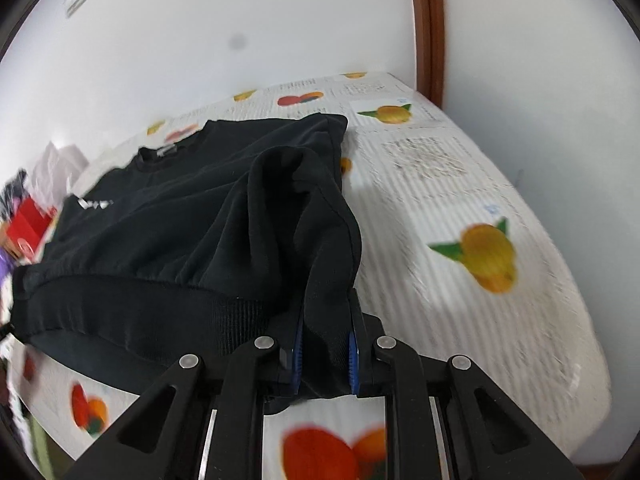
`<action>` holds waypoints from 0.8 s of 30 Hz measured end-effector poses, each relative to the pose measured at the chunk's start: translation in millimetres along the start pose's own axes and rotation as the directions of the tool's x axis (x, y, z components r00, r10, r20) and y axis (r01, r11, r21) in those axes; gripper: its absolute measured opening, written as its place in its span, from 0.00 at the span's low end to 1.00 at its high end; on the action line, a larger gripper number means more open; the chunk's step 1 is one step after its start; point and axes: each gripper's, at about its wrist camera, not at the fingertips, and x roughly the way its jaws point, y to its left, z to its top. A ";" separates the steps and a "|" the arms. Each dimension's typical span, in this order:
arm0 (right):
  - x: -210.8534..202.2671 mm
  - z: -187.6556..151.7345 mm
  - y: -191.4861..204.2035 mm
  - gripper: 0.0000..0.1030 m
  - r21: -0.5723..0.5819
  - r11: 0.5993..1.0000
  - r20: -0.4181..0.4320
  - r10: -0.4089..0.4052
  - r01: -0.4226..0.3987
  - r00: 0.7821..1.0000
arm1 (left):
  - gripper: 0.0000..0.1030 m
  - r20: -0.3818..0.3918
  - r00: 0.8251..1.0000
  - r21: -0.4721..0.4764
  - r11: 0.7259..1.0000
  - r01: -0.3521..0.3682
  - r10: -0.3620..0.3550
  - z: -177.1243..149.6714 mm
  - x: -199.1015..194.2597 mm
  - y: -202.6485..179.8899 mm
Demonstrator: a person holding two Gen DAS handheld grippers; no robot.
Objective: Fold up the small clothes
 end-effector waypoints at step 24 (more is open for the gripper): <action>-6.9 -27.4 41.7 0.34 0.034 0.999 0.021 -0.023 0.022 1.000 | 0.38 -0.032 0.988 0.007 0.988 0.151 -0.151 -1.2 -3.3 -32.8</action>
